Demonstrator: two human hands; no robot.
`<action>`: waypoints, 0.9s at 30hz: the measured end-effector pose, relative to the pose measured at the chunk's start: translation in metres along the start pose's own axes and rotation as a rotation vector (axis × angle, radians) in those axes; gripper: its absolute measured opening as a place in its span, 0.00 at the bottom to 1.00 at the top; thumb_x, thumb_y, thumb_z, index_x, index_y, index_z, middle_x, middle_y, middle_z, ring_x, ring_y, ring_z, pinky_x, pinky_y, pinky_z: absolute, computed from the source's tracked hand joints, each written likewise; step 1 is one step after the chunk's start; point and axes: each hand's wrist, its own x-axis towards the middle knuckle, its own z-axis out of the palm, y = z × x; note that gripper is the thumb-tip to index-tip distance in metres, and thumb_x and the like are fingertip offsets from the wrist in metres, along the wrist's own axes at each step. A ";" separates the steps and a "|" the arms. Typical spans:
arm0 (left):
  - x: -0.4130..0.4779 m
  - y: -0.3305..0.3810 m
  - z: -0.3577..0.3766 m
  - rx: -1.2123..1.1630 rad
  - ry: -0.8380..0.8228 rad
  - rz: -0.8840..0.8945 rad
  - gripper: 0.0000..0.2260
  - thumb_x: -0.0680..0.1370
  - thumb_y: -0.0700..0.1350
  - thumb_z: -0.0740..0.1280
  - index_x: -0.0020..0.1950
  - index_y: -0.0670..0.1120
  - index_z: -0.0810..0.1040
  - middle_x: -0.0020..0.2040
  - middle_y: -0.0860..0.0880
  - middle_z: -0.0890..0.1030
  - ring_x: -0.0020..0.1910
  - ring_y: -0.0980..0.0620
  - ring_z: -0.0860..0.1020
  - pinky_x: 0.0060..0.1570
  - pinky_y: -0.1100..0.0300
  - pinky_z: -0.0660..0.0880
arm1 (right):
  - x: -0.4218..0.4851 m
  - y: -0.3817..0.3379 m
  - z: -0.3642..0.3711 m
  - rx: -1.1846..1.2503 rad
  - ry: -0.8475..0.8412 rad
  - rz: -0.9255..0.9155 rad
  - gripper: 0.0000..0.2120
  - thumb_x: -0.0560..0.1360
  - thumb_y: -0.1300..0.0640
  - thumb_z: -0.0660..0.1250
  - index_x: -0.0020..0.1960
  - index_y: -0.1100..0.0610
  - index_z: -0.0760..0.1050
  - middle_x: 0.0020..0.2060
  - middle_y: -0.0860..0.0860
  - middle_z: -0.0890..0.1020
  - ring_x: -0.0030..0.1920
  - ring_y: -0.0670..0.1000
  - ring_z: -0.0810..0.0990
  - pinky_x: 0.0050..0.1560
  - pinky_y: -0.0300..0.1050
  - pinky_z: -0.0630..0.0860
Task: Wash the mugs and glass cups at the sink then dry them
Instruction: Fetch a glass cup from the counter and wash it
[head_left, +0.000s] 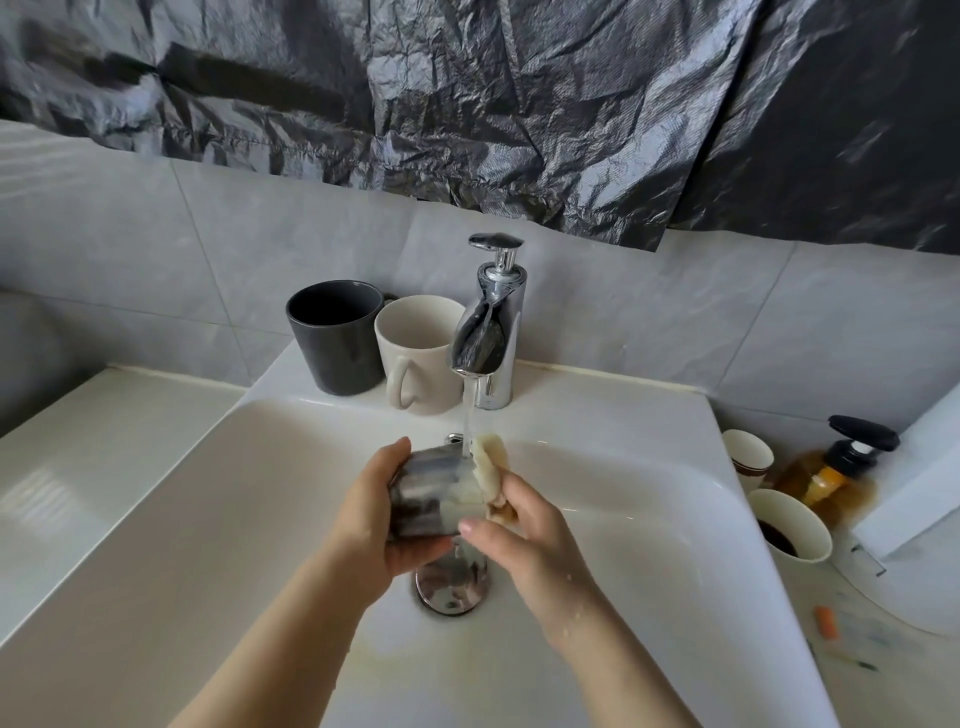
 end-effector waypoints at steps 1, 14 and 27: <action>0.000 0.000 0.000 0.041 -0.035 0.013 0.15 0.76 0.56 0.63 0.45 0.44 0.78 0.37 0.43 0.81 0.37 0.45 0.79 0.40 0.52 0.77 | -0.001 0.000 -0.002 0.009 -0.018 0.011 0.20 0.63 0.50 0.69 0.54 0.52 0.78 0.52 0.52 0.83 0.57 0.49 0.80 0.59 0.46 0.76; -0.004 -0.016 -0.001 0.601 -0.167 0.629 0.17 0.65 0.61 0.65 0.48 0.52 0.77 0.39 0.55 0.80 0.40 0.56 0.78 0.41 0.62 0.75 | -0.001 -0.009 -0.009 0.666 -0.264 0.350 0.15 0.63 0.64 0.68 0.49 0.55 0.82 0.45 0.55 0.85 0.44 0.52 0.84 0.43 0.48 0.73; -0.007 -0.013 -0.001 0.568 -0.134 0.861 0.13 0.67 0.59 0.64 0.47 0.55 0.76 0.39 0.59 0.80 0.39 0.60 0.76 0.42 0.66 0.73 | -0.002 -0.015 -0.005 0.594 -0.216 0.273 0.20 0.62 0.62 0.63 0.52 0.56 0.80 0.44 0.52 0.84 0.43 0.49 0.82 0.43 0.46 0.73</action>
